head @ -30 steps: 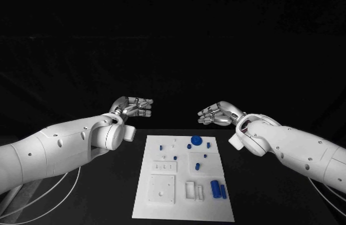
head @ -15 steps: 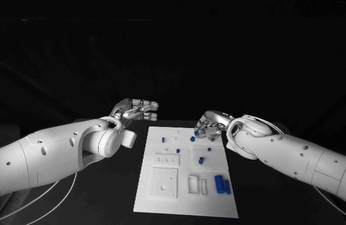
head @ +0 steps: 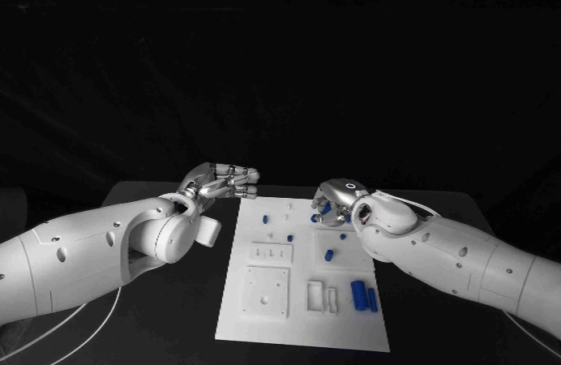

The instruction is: Assemble the parts on the task board

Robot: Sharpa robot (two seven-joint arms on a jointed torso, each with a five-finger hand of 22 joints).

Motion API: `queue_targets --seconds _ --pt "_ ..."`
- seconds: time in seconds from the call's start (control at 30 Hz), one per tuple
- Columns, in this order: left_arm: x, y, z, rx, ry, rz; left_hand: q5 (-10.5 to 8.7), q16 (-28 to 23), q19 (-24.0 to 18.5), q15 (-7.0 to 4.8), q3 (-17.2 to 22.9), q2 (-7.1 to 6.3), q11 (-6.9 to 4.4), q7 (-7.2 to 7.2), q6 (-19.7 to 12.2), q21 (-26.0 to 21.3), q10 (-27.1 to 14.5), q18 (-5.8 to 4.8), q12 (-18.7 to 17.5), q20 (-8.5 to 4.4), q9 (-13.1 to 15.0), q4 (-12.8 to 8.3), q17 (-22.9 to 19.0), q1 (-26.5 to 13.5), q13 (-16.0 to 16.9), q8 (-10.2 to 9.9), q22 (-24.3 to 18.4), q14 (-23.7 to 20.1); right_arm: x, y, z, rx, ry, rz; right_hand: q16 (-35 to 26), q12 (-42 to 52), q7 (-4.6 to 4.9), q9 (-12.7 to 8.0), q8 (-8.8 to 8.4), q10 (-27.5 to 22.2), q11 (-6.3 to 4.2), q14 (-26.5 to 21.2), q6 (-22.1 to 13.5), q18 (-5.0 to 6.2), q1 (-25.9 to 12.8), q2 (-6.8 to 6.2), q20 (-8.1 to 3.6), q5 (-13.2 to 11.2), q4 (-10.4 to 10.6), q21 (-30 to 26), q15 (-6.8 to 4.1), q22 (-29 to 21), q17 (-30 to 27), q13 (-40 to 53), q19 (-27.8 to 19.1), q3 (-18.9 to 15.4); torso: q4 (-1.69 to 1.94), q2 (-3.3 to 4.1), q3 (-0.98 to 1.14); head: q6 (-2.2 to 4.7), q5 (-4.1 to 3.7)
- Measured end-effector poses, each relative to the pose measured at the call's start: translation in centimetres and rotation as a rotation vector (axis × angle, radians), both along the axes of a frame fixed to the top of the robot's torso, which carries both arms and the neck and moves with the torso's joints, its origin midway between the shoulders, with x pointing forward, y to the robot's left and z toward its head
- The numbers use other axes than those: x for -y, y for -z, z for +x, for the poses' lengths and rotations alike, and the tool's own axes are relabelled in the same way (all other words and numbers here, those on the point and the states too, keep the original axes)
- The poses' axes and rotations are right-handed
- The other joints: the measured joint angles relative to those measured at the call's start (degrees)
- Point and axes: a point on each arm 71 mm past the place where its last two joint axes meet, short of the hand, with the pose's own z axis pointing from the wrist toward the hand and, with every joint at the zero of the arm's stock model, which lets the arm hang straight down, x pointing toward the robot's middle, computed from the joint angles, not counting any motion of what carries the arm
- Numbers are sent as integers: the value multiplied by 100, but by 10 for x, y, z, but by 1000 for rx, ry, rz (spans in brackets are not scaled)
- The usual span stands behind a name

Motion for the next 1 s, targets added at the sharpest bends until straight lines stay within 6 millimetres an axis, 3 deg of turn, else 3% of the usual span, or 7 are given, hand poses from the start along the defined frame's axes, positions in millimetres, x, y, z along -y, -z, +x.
queue_targets --seconds 0.43,0.57,0.9,1.0 --pt "4 -3 -1 21 19 16 0 0 0 0 0 0 -1 0 0 0 -41 0 0 0 -1 0 1 0 -1 0 -19 0 -3 3 4 82 44 -39 355 0 -2 8 0 -81 39 -2 -42 38 45 -91 34 -90 44 269 0 614 73 -1 -51 172 35 165 -51 63 -34" --pt "5 -3 -1 23 23 18 0 0 0 20 0 0 -1 0 0 0 -41 0 0 0 -1 0 1 0 -1 0 -27 -20 -3 6 4 86 50 -49 389 0 21 13 0 -122 40 -23 -65 38 46 -136 63 -266 13 269 20 791 23 -1 -80 204 53 212 -65 110 -36" --pt "8 -3 0 26 28 22 0 0 -12 20 -14 0 19 0 0 0 -61 -1 0 12 -1 14 1 0 -1 0 -37 -19 -1 12 7 85 60 -72 507 0 31 41 0 -268 97 -69 -116 38 22 -218 104 -262 -66 268 49 1102 -14 -1 -121 283 81 329 -92 157 -35" --pt "8 -3 0 26 28 23 0 0 -20 20 -14 0 19 0 0 0 -61 -1 0 21 -1 14 1 0 2 0 -40 -19 0 14 8 82 64 -76 521 0 41 42 0 -306 100 -70 -125 38 22 -218 104 -131 -84 233 49 1190 -15 -1 -121 300 80 360 -98 170 -32"
